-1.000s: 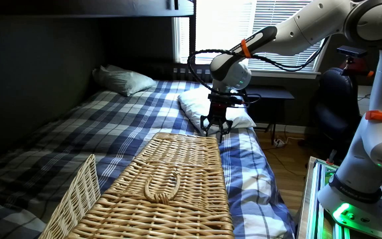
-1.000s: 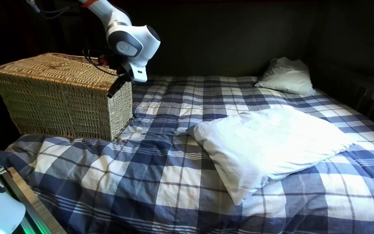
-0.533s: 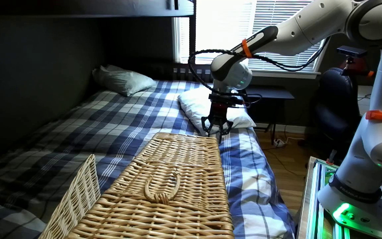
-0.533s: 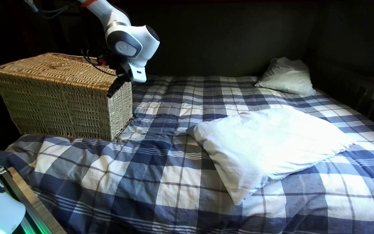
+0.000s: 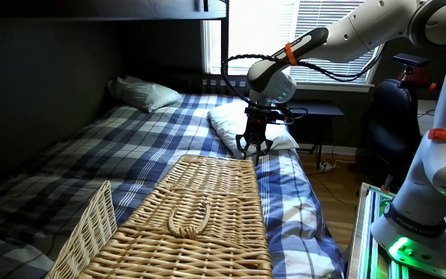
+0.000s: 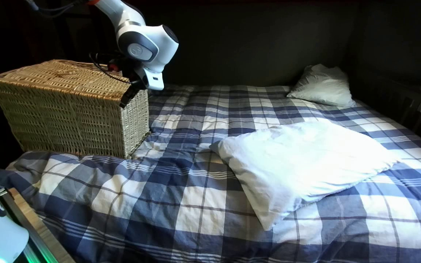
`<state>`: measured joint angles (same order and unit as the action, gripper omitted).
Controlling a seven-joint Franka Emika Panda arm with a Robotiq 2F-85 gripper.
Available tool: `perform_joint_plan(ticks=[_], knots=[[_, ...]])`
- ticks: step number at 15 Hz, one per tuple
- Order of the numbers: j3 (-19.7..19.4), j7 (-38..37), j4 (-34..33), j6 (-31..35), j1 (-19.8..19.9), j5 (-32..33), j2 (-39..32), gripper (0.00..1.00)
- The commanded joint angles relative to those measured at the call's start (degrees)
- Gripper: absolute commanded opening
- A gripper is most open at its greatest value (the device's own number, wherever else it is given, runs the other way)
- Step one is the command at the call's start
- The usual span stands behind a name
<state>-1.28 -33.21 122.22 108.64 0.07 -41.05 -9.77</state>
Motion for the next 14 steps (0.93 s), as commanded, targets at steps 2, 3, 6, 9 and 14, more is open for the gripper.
perform_joint_plan(ticks=[2,3,6,9,14], knots=[[-0.2,-0.5,1.7,0.7,-0.2,-0.2,1.8,0.11],[-0.2,-0.5,1.8,0.7,-0.2,-0.1,1.9,0.06],[-0.2,-0.5,2.2,1.0,-0.3,0.3,2.4,0.05],[-0.4,-1.7,3.6,2.0,-0.5,1.3,5.0,0.05],[-0.5,-5.2,9.9,4.9,-0.2,3.8,15.6,0.05]])
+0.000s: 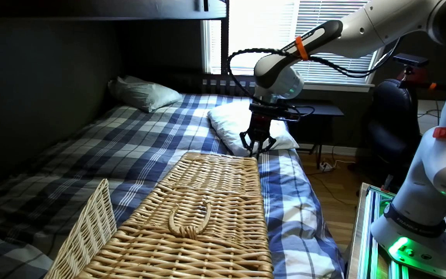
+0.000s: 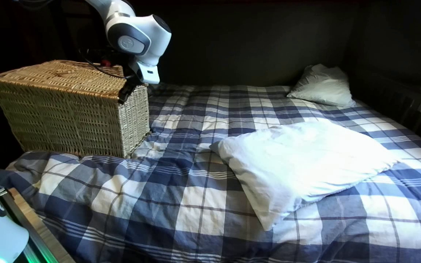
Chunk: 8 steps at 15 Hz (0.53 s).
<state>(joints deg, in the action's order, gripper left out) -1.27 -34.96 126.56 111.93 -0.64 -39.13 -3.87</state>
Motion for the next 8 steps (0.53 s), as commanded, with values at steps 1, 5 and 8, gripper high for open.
perform_joint_plan(ticks=[1,5,8], knots=[[-0.5,-4.1,6.6,1.5,0.9,2.5,11.9,0.05],[-0.5,-6.9,8.5,0.2,2.6,6.2,19.4,0.05],[0.0,-9.3,9.0,0.6,3.8,10.4,24.9,0.05]])
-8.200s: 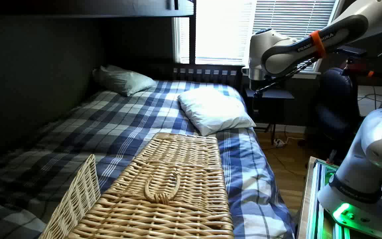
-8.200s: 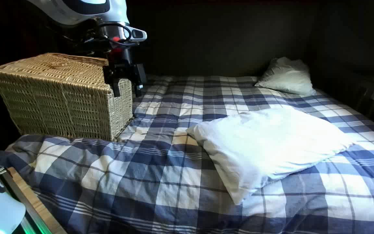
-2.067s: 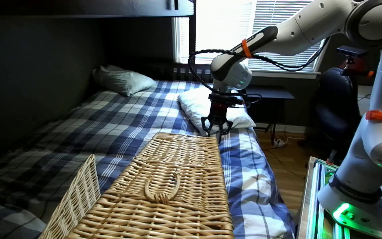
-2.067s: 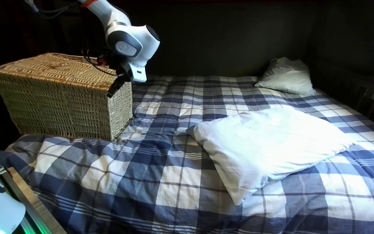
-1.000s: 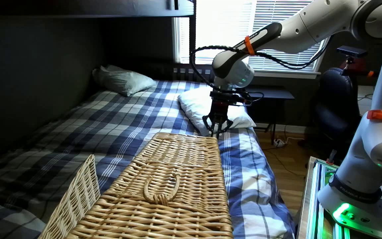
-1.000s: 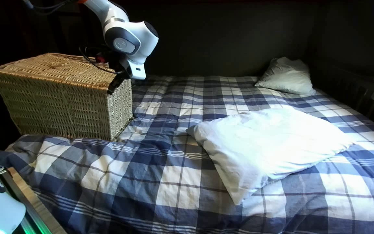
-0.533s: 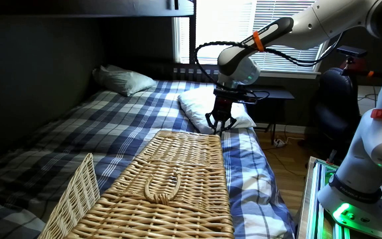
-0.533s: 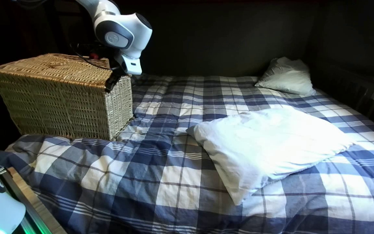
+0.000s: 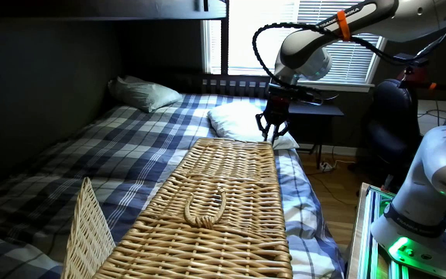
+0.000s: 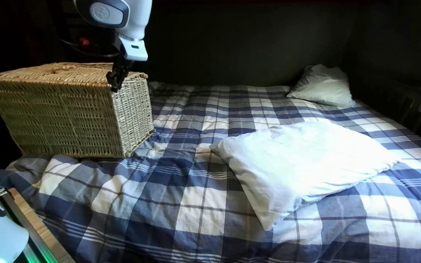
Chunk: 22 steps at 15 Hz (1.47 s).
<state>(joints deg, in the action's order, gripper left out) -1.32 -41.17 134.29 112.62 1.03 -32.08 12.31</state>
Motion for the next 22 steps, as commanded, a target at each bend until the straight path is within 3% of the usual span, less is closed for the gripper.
perform_joint_plan(ticks=[1,9,22], knots=[[0.4,-4.2,1.1,0.3,2.5,4.8,10.5,0.05],[6.1,-15.6,-4.6,0.1,5.0,16.9,19.7,0.05],[19.1,-31.0,-14.1,-4.2,4.2,31.6,27.9,0.05]])
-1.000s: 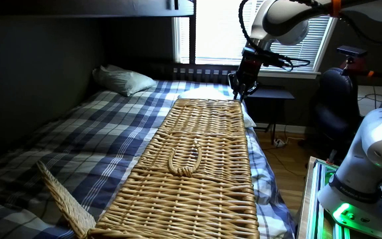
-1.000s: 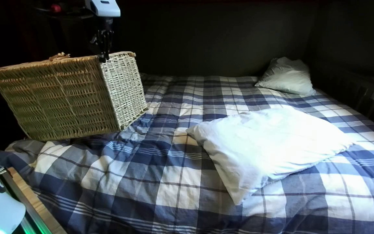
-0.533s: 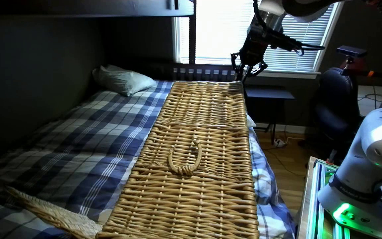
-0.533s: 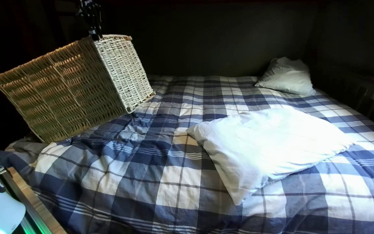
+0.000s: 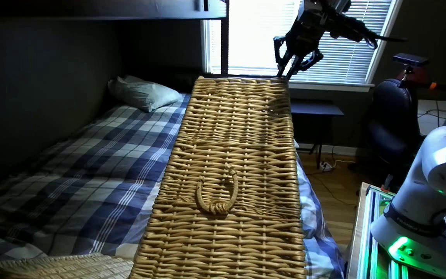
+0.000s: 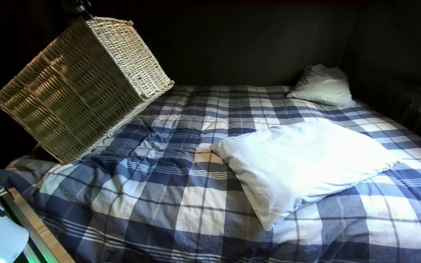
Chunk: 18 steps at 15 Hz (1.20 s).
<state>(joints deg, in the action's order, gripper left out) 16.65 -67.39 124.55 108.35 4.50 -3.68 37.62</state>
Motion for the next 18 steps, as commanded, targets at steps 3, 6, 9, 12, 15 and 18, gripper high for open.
perform_joint_plan(ticks=[3,6,9,12,15,18], knots=[[2.3,-6.2,-5.1,-0.3,0.8,5.2,3.5,0.05],[2.8,-7.0,-5.1,-0.4,0.9,7.1,4.5,0.05],[3.8,-7.9,-4.8,-0.8,0.7,8.6,6.1,0.05],[5.6,-9.4,-5.2,-2.5,0.7,10.0,7.8,0.05],[7.0,-11.2,-5.4,-4.1,0.6,10.6,9.5,0.05],[7.8,-12.3,-5.7,-5.5,0.8,11.1,10.9,0.05]])
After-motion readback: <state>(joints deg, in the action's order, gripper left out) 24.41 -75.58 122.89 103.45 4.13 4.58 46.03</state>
